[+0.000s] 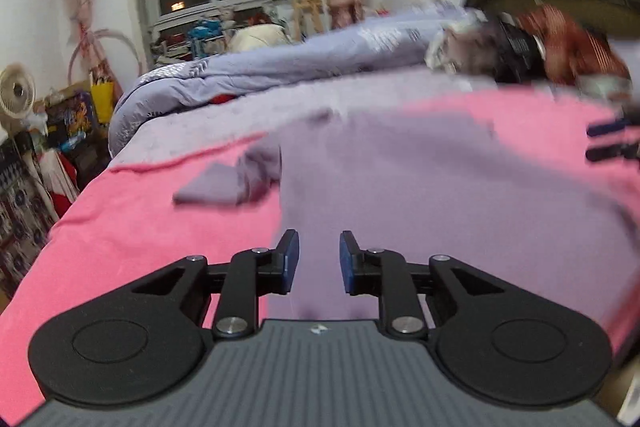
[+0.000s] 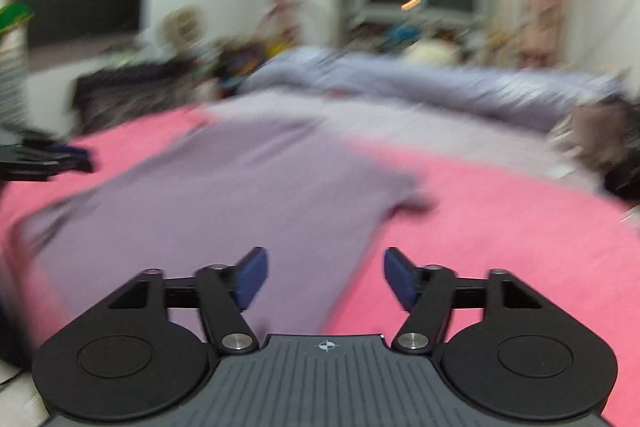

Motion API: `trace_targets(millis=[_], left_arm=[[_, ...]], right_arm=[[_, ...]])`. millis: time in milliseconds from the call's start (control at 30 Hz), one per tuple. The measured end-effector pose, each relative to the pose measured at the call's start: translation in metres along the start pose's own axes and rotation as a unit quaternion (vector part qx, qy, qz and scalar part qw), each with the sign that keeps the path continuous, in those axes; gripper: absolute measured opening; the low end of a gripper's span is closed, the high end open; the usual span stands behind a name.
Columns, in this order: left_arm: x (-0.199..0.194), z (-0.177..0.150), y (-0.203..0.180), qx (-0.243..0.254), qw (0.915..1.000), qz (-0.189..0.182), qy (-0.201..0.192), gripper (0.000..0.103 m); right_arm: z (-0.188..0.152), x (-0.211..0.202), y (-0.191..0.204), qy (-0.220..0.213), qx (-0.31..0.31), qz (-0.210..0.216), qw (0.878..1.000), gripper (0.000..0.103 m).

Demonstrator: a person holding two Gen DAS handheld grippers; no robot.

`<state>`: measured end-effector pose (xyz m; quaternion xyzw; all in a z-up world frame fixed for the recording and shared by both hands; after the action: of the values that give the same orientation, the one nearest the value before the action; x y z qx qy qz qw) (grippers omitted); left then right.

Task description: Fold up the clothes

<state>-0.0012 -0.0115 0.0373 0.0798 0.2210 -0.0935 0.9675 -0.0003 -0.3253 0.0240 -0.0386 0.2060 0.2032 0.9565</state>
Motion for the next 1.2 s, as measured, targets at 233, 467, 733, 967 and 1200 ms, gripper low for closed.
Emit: trace_targets(millis=[233, 467, 733, 967, 1200], left_arm=[[0.131, 0.036, -0.055, 0.009, 0.9983, -0.042, 0.04, 0.04], [0.201, 0.014, -0.06, -0.054, 0.9918, -0.078, 0.086, 0.065], [0.204, 0.009, -0.046, -0.096, 0.9866, -0.102, 0.084, 0.065], [0.207, 0.008, -0.038, -0.118, 0.9825, -0.116, 0.085, 0.065], [0.202, 0.008, -0.04, -0.117, 0.9828, -0.115, 0.086, 0.066]], right_arm=[[0.03, 0.126, -0.108, 0.045, 0.152, -0.095, 0.983, 0.063], [0.034, 0.175, -0.102, 0.09, 0.161, -0.066, 0.981, 0.061], [0.07, 0.172, -0.084, 0.06, 0.144, -0.097, 0.983, 0.011], [0.117, 0.133, -0.139, -0.023, 0.103, -0.242, 0.965, 0.01], [0.054, 0.149, -0.234, 0.115, 0.096, -0.419, 0.896, 0.015]])
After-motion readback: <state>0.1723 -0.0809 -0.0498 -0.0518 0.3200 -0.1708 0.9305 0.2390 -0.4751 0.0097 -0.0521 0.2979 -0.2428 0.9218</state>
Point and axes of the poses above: each gripper's, at about its wrist camera, not at the fingertips, and x roughly the way its jaws point, y to its left, z to its top, the point moved 8 cm from there along x, roughly the way its jaws point, and after that the axes turned 2 degrees about x, right-handed, at the moved point
